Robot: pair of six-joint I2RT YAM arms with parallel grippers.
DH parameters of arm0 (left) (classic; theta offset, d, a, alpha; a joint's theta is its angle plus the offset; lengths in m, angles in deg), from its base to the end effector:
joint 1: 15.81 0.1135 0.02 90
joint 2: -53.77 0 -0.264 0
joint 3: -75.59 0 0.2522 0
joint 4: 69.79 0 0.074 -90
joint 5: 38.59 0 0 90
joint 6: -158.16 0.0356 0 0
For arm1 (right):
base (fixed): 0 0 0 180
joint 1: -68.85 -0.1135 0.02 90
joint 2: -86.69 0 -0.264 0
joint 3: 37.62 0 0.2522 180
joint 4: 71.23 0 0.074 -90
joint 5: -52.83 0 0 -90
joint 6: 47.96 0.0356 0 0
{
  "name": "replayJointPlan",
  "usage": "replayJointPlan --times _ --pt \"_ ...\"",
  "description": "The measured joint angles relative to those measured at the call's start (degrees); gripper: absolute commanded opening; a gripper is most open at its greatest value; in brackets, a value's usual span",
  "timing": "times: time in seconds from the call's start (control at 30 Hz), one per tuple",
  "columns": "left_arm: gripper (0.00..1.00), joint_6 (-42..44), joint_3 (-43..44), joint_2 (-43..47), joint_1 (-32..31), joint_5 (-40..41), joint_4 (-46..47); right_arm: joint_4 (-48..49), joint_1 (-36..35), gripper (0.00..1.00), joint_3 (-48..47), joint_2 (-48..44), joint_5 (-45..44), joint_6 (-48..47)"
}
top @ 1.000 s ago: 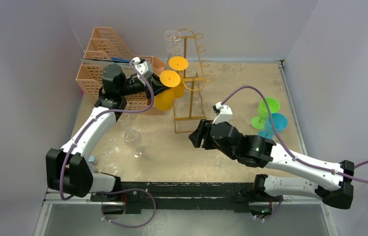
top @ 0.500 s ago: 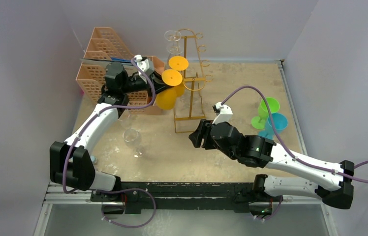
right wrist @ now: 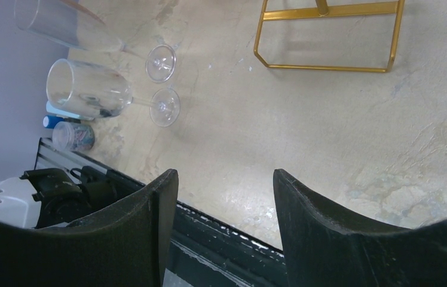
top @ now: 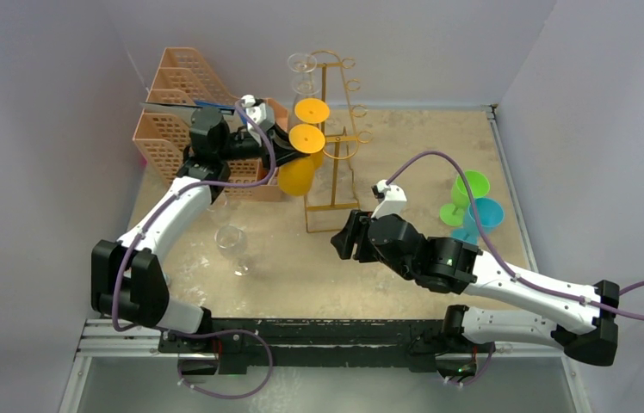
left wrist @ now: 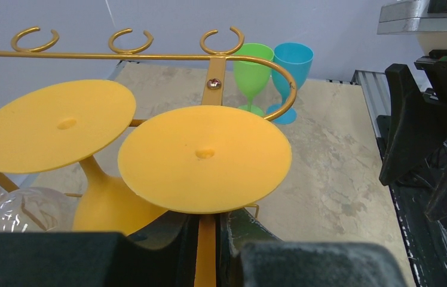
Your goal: Place the wine glass upside down on the wine glass rack
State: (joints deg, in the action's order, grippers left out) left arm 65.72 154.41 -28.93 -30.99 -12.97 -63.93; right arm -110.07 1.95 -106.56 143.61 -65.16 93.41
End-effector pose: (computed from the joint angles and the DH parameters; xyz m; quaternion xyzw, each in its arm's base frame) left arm 0.3076 -0.1167 0.3614 0.4460 0.5418 -0.4590 0.5448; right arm 0.1004 0.1927 0.3397 0.0138 0.8361 0.3306 0.4376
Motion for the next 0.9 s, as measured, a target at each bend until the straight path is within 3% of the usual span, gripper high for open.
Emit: replayJointPlan --times 0.07,0.2,0.4,0.7,0.9 --pt "0.07 0.0 0.0 -0.2 -0.1 -0.3 -0.1 0.0 0.0 0.62 0.0 0.0 0.0 0.0" --pt "0.27 0.0 0.8 -0.2 -0.3 -0.6 -2.1 0.0 0.0 0.62 0.0 0.0 0.0 0.0" --pt "0.43 2.0 5.4 0.1 -0.3 -0.2 -12.3 0.1 0.0 0.63 0.0 0.0 0.2 -0.6" --pt "0.47 4.9 4.4 6.8 -0.3 5.3 -23.6 0.5 0.0 0.63 0.1 0.0 0.5 -1.9" --pt "0.54 3.6 2.1 15.8 -0.3 22.2 -35.2 0.5 0.0 0.63 0.2 -0.9 0.5 -1.8"
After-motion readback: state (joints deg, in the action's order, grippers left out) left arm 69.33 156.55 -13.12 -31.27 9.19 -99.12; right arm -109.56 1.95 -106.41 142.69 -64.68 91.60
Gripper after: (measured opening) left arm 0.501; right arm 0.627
